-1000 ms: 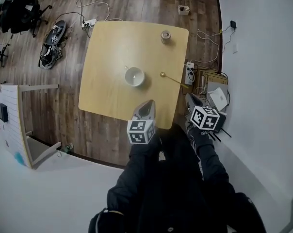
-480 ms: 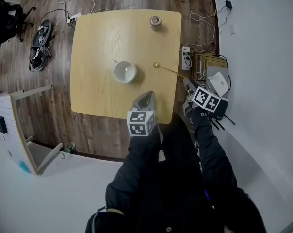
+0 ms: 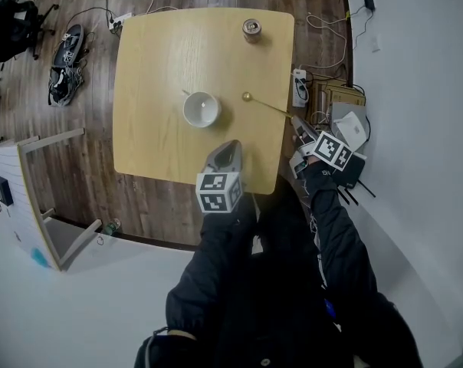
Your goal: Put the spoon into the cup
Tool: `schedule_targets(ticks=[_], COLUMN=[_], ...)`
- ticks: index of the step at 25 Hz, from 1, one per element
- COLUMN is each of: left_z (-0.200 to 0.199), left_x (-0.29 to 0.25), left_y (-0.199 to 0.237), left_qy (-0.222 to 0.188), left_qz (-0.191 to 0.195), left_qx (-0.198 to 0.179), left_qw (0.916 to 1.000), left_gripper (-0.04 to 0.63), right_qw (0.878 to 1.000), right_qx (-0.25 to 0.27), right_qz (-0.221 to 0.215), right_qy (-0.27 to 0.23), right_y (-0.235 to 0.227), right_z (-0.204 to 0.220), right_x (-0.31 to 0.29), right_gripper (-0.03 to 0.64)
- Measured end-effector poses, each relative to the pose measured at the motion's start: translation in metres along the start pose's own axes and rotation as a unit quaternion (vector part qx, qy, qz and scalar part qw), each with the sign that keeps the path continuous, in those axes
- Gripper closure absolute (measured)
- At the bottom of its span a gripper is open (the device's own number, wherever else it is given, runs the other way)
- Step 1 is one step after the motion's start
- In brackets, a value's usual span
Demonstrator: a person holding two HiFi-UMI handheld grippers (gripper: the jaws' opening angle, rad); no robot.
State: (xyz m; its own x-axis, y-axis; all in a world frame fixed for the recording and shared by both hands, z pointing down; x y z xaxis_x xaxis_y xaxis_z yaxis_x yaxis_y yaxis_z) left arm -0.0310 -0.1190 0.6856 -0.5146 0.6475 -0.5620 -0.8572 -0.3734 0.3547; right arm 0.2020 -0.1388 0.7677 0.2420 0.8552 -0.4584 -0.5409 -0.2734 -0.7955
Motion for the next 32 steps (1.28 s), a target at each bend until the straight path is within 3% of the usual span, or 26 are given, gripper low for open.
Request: schedule_targets(ticks=[8,23,32], left_z=[-0.020,-0.059,-0.075], left_x=[0.011,0.041,0.060], left_y=[0.001,0.018,0.025], left_qy=[-0.023,-0.077,-0.099], left_qz=[-0.001,-0.023,-0.036], left_qx=[0.002,0.017,0.027], left_qw=[0.9997,0.9966,0.9941], left_gripper=[0.561,0.561,0.561], right_qw=[0.997,0.989,0.983], right_qx=[-0.004,0.007,0.007], right_qz=[-0.072,-0.138,-0.178], right_qy=[-0.020,-0.059,-0.052], right_y=[0.048,0.128,0.171], right_z=[-0.016,-0.036,-0.032], right_x=[0.015,0.032,0.039], right_gripper=[0.591,0.592,0.592])
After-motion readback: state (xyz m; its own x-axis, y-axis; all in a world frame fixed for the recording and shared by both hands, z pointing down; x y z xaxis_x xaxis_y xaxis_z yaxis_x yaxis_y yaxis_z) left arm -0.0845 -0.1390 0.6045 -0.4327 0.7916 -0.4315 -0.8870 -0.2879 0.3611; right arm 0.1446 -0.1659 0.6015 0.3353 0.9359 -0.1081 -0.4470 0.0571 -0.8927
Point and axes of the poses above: the fingertips, and each gripper's own axes: x backward along the fingers, y to its left, z out of its underside, the point moved 5 cm from there along x, backward along the fingers, and after that the axes turned 12 degrees about -y, right-handed, at the moved point
